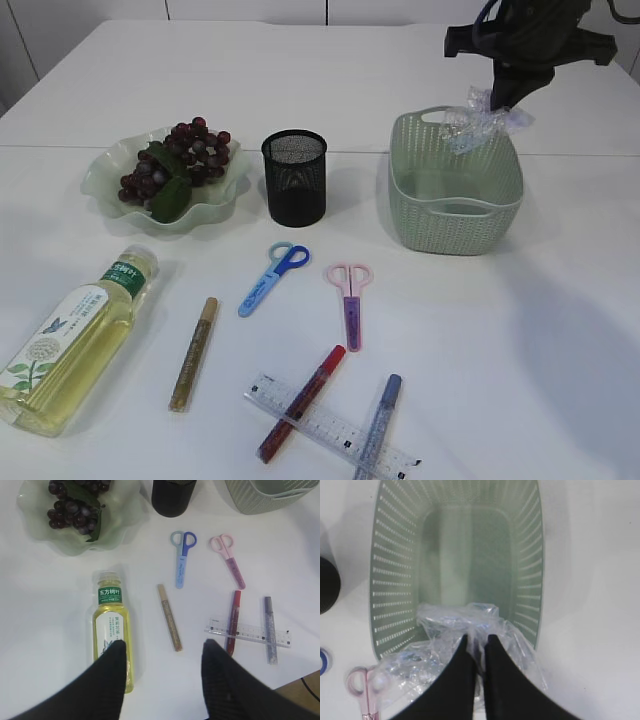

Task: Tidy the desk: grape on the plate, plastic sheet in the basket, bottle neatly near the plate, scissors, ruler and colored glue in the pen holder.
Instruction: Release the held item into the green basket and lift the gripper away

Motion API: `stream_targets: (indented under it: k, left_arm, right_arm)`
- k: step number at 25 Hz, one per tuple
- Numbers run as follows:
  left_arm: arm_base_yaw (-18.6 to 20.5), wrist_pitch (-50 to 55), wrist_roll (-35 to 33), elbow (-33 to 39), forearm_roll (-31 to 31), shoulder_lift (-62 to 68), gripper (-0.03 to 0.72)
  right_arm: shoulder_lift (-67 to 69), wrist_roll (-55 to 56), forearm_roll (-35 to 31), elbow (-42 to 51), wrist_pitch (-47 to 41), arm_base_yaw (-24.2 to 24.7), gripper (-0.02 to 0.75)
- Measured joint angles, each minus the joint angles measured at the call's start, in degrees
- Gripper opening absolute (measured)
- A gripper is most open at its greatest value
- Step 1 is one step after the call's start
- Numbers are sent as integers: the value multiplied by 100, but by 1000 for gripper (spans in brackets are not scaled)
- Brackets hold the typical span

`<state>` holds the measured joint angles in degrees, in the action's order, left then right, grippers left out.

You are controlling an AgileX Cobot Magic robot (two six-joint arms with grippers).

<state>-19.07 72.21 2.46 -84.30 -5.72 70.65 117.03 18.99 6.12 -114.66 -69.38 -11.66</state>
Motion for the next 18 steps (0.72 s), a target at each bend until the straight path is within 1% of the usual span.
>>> stream_targets:
  k: [8,18]
  left_arm:
    - [0,0,0,0,-145,0,361]
    - [0,0,0,0,-159,0,360]
  right_arm:
    - [84,-8,0,0,183,9,27]
    - [204,-8,0,0,239,9,27]
